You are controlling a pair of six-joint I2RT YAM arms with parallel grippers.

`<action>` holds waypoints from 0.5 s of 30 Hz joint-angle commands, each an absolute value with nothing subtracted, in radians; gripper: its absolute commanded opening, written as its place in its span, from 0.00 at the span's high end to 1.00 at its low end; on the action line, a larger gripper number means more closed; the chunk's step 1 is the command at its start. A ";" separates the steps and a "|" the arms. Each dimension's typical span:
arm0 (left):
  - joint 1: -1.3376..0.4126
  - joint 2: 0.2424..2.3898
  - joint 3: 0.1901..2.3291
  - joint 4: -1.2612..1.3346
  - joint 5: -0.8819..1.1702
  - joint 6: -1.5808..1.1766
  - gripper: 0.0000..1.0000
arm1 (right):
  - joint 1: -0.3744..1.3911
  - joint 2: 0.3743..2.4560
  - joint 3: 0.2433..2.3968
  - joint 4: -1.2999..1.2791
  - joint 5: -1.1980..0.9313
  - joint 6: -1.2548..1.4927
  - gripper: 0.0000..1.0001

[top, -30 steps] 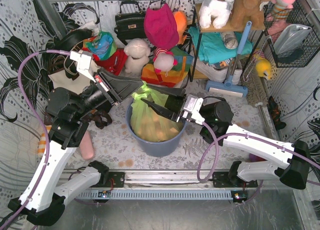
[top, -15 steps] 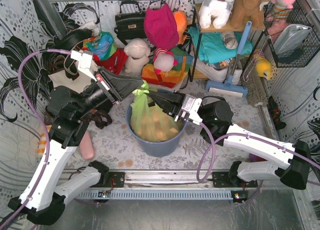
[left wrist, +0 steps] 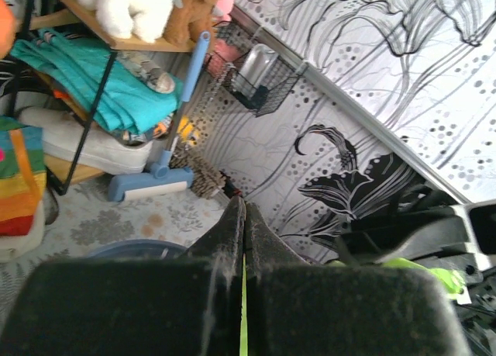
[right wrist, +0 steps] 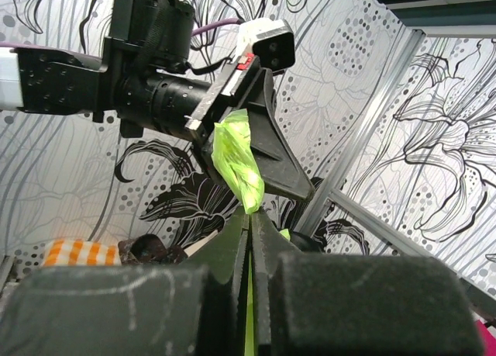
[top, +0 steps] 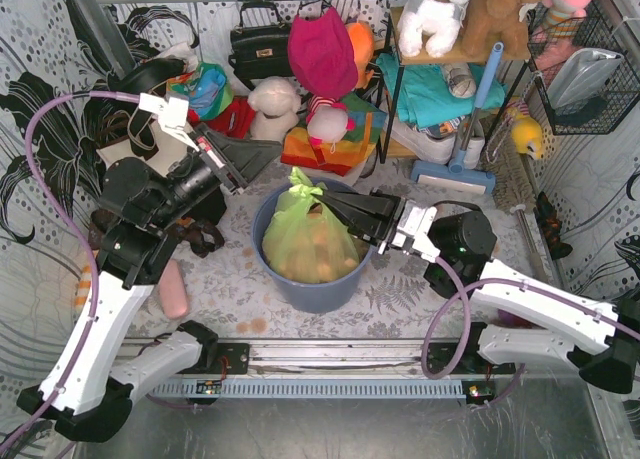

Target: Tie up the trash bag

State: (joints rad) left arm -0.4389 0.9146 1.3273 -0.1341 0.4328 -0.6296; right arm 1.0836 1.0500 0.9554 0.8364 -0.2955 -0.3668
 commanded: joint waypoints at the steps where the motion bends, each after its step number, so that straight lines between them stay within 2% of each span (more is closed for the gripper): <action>1: -0.442 0.920 1.355 -0.157 0.360 -0.565 1.00 | 1.086 0.984 0.910 0.833 -0.306 -0.328 1.00; 5: -0.442 0.930 1.347 -0.176 0.374 -0.583 1.00 | 1.088 0.953 0.870 0.828 -0.282 -0.321 1.00; 6: -0.442 0.932 1.346 -0.175 0.392 -0.603 0.96 | 1.087 0.952 0.864 0.834 -0.276 -0.320 1.00; 8: -0.442 0.929 1.330 -0.158 0.436 -0.657 0.80 | 1.087 0.957 0.862 0.849 -0.274 -0.318 1.00; 9: -0.442 0.917 1.310 -0.132 0.460 -0.702 0.66 | 1.087 0.959 0.862 0.857 -0.276 -0.317 1.00; 10: -0.442 0.906 1.292 -0.108 0.476 -0.728 0.60 | 1.087 0.963 0.863 0.867 -0.277 -0.315 1.00; 15: -0.442 0.873 1.258 -0.113 0.520 -0.791 0.42 | 1.088 0.984 0.872 0.894 -0.285 -0.315 1.00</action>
